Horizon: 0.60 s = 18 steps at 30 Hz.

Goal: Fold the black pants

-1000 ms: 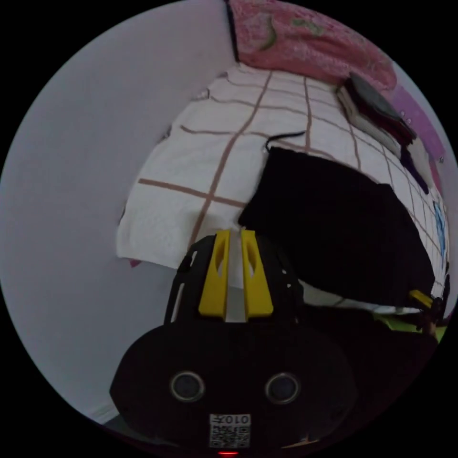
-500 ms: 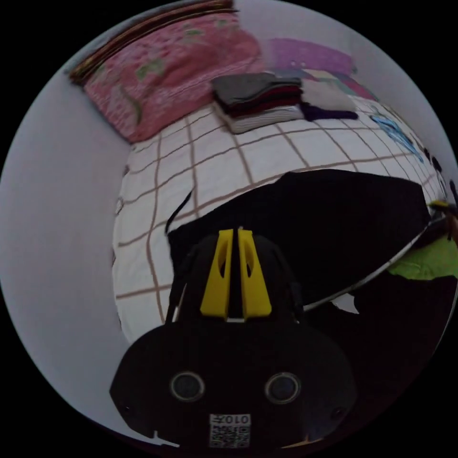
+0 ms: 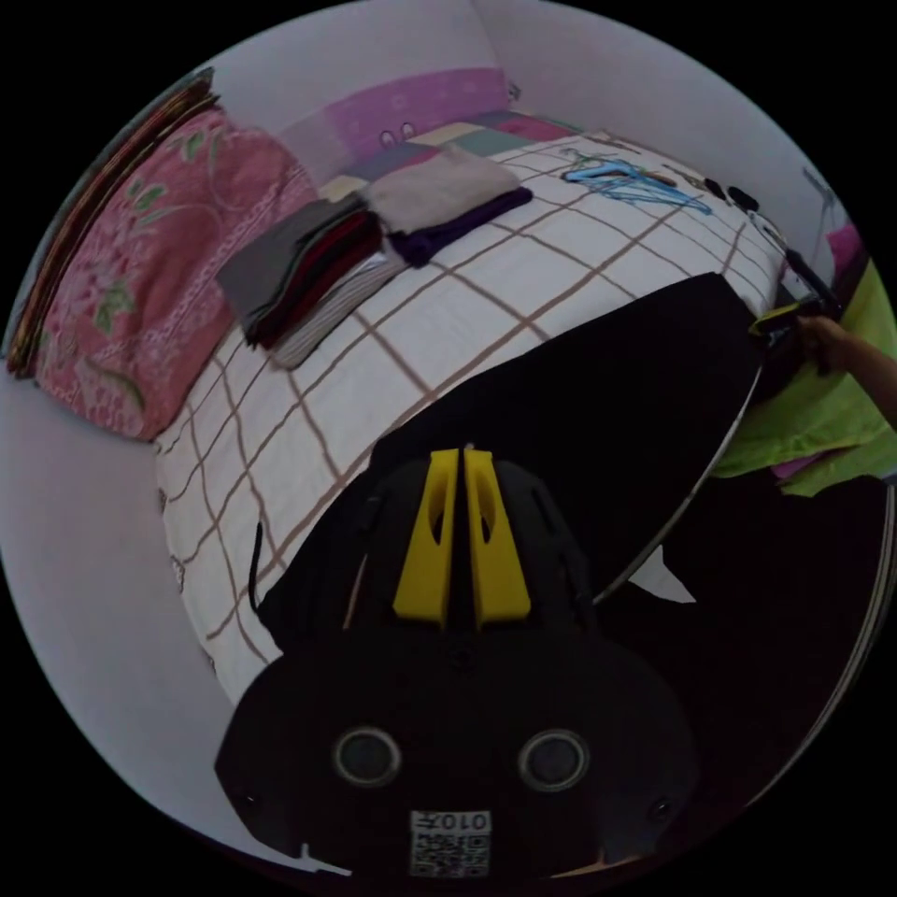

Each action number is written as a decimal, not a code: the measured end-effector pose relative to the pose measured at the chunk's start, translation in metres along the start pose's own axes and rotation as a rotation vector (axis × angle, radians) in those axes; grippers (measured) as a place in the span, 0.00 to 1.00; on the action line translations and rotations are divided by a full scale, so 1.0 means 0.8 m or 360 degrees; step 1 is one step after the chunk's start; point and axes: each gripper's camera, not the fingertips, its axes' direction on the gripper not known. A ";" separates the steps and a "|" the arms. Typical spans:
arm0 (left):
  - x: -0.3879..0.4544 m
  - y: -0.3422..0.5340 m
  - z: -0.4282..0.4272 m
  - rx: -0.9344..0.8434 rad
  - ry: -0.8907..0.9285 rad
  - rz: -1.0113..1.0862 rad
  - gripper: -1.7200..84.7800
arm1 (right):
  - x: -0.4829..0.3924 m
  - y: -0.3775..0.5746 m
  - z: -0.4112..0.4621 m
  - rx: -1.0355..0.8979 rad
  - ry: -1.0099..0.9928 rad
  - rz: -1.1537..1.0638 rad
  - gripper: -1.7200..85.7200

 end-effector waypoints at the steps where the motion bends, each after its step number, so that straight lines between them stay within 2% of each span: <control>1: 0.004 -0.003 0.000 0.0004 0.0006 0.0008 0.02 | 0.000 -0.002 0.001 -0.0009 -0.0010 -0.0008 0.17; 10: 0.032 -0.009 -0.001 0.0012 0.0076 0.0061 0.02 | -0.034 0.002 -0.002 -0.0046 -0.0111 -0.0044 0.07; 18: 0.017 0.016 -0.005 0.0039 0.0093 -0.0015 0.02 | -0.110 0.001 -0.025 0.0050 0.0161 -0.0117 0.04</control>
